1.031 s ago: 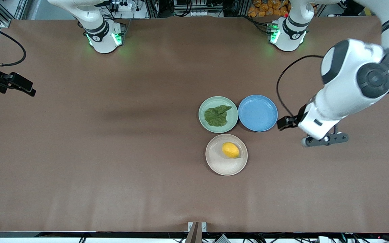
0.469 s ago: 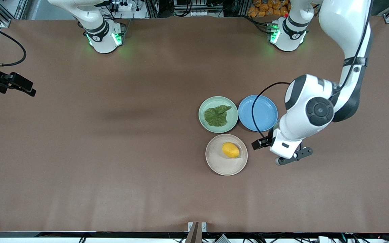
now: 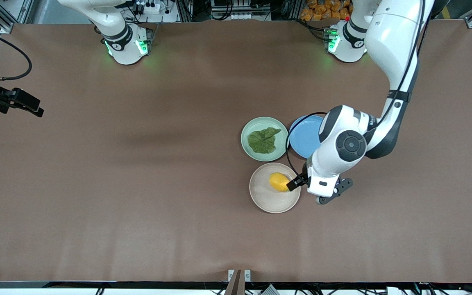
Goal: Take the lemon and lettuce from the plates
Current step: 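Reach the left gripper down over the yellow lemon on the cream plate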
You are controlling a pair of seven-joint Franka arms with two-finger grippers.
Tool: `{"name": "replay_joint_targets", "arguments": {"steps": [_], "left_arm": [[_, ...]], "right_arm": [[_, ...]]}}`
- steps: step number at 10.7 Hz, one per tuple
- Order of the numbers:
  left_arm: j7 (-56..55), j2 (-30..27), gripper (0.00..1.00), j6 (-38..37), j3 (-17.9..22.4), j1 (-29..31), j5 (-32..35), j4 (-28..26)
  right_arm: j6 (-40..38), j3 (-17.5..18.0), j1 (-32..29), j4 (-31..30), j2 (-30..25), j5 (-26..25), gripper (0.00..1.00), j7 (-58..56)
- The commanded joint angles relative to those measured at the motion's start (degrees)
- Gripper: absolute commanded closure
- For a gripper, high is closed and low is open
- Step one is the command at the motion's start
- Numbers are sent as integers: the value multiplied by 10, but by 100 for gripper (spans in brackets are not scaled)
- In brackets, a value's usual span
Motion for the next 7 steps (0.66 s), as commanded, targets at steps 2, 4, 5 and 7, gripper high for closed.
{"name": "replay_joint_targets", "arguments": {"steps": [2,4,5,7], "left_arm": [[-122,38,0,49,8,-27,-1,16],[-199,55,0,77,9,-39,5,16],[-215,61,0,78,9,-40,12,16],[-223,73,0,89,9,-46,13,16]], "right_arm": [[-2,-1,0,0,-4,8,0,-7],[-2,-1,0,0,-4,8,0,-7],[-2,0,0,0,-2,8,0,-7],[-2,0,4,1,2,8,0,-8]]}}
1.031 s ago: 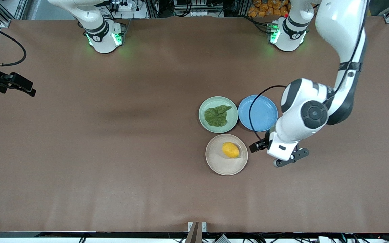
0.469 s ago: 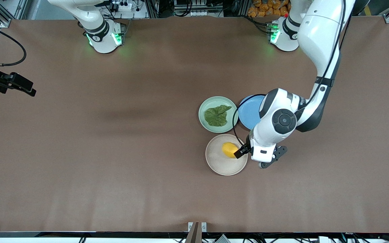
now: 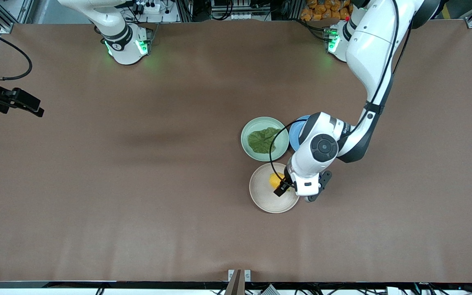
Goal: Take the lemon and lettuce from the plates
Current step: 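Grasp and lift the lemon with the left gripper while the right gripper approaches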
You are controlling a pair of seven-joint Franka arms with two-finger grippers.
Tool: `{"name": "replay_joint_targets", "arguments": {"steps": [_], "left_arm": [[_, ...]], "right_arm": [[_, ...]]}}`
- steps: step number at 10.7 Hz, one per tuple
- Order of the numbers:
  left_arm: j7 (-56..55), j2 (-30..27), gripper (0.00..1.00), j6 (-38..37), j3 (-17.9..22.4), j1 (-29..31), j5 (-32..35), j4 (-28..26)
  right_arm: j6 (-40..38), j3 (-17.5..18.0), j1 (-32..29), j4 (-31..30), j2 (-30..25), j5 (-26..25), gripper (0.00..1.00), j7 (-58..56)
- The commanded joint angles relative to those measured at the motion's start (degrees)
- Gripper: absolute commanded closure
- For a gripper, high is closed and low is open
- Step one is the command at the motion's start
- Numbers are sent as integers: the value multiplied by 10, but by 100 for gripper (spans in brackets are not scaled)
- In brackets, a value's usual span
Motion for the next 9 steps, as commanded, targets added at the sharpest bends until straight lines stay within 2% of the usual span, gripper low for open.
{"name": "replay_joint_targets", "arguments": {"steps": [1,4,6,7,8,9], "left_arm": [[-22,25,0,27,7,-10,12,15],[-23,43,0,47,14,-22,12,15],[-22,50,0,61,19,-27,12,15],[-19,51,5,66,20,-28,21,15],[-23,50,88,68,21,-28,35,14],[-23,50,100,68,21,-29,36,13]], "right_arm": [[0,0,11,2,14,7,0,-8],[-4,0,49,5,29,7,0,-5],[-5,0,97,5,30,7,0,2],[-5,0,114,5,31,7,0,5],[-6,0,133,3,34,8,0,28],[-5,0,159,3,37,8,0,71]]}}
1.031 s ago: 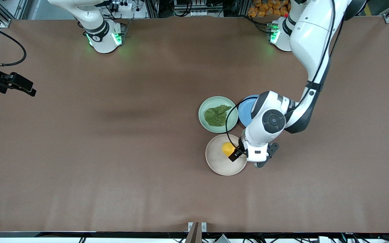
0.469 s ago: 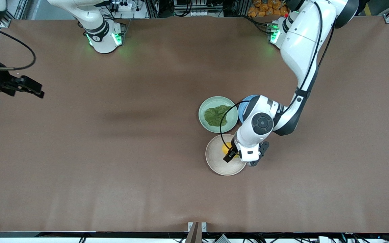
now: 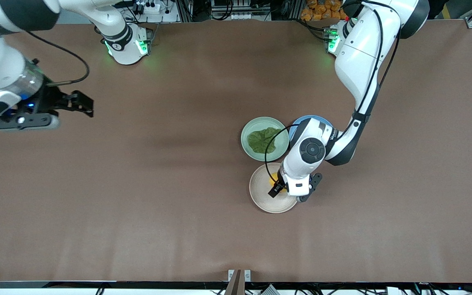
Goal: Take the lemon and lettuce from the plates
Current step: 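Grasp and lift the lemon with the left gripper while the right gripper approaches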
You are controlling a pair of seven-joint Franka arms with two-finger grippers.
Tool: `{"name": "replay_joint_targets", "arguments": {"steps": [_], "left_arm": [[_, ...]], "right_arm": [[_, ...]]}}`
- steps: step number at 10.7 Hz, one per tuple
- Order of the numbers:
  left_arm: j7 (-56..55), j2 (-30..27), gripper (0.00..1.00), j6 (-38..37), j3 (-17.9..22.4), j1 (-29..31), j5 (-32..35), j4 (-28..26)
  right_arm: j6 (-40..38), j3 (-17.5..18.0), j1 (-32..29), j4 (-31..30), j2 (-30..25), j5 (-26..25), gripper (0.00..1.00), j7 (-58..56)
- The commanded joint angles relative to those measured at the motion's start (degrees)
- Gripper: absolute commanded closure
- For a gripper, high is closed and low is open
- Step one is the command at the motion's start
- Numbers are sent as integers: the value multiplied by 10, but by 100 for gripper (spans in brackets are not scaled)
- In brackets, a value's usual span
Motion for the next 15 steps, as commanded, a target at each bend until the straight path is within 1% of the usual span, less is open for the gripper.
{"name": "replay_joint_targets", "arguments": {"steps": [1,2,3,4,6,7,8,9,11,12,13,15], "left_arm": [[-20,6,100,5,10,-11,18,12],[-19,4,100,5,10,-10,19,12],[-18,0,100,5,10,-8,20,12],[-16,-9,100,4,11,-6,22,11],[7,-30,100,-3,13,1,35,8],[15,-43,100,-18,16,6,53,7],[15,-52,100,-35,17,9,92,7],[18,-56,100,-50,15,23,127,7],[85,-64,100,-92,13,42,129,6],[118,-70,100,-112,12,59,127,5],[154,-75,100,-123,9,81,123,2],[227,-94,100,-162,2,124,121,-7]], "right_arm": [[-1,-3,59,6,16,5,0,77],[4,-3,89,7,31,12,0,91],[14,-4,112,8,46,44,0,101],[36,-4,118,7,59,70,0,121],[49,-4,170,9,85,71,0,181],[70,-4,195,16,106,72,0,235],[95,-4,224,28,131,74,0,299],[109,-4,245,43,154,75,0,351],[126,-4,275,76,198,81,0,404],[131,-4,283,93,218,99,0,431],[149,-4,298,100,242,103,0,438],[247,-6,351,101,298,93,0,436]]}}
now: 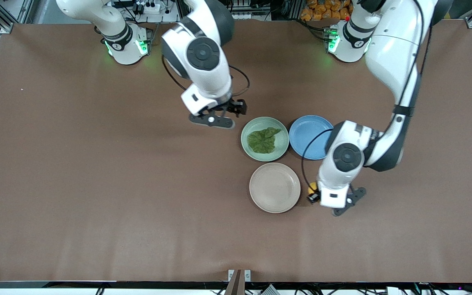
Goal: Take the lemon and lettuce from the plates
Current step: 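Lower the lemon onto the table while the right gripper grasps the lettuce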
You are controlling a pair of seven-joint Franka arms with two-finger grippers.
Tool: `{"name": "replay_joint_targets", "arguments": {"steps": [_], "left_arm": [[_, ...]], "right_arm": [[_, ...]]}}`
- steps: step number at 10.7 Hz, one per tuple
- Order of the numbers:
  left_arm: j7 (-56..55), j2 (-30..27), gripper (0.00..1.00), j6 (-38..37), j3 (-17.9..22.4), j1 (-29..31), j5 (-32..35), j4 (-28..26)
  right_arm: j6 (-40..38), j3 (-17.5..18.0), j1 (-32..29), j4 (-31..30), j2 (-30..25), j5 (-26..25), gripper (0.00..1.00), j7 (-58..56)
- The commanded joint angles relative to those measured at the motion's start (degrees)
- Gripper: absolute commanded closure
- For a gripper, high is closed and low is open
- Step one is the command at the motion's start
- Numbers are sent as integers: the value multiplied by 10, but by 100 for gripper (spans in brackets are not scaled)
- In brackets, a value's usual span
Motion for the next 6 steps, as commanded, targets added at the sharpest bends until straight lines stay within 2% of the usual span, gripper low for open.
{"name": "replay_joint_targets", "arguments": {"steps": [1,4,6], "left_arm": [[89,-41,100,-41,-18,56,5,-38],[174,-57,100,-43,-20,114,5,-65],[211,-57,100,-43,-19,133,5,-78]], "right_arm": [[63,-8,46,33,67,4,0,15],[163,-8,83,33,107,4,1,68],[210,-9,100,48,148,3,2,80]]}}
